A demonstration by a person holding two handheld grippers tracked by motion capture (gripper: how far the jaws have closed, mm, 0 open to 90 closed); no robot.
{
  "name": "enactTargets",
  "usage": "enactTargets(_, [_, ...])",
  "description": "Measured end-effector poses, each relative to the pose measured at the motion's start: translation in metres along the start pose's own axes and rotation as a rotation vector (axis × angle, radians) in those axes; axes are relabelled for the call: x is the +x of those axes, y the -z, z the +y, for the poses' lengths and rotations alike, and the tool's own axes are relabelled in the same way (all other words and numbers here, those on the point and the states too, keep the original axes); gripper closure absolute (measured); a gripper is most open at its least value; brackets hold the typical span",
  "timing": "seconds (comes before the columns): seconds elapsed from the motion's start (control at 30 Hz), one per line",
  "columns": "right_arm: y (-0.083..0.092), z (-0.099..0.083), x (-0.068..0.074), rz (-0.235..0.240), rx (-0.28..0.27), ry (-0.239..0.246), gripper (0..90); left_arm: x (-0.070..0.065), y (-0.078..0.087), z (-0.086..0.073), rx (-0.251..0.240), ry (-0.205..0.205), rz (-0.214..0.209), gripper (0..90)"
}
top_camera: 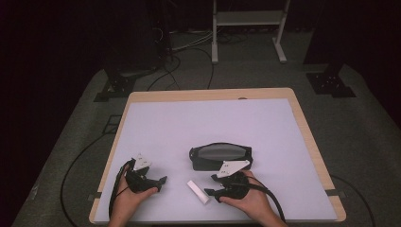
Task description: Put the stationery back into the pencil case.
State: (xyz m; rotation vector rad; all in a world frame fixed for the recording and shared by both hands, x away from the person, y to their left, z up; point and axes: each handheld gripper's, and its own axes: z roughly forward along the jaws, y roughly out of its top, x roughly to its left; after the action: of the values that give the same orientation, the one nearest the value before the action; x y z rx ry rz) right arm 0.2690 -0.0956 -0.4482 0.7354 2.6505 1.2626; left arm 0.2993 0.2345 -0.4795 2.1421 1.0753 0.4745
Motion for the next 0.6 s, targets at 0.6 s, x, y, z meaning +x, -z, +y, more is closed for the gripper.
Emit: enactTargets(0.6, [-0.040, 0.019, 0.012, 0.044, 0.039, 0.040, 47.4, 0.000, 0.000, 0.000, 0.000, 0.001, 0.000, 4.0])
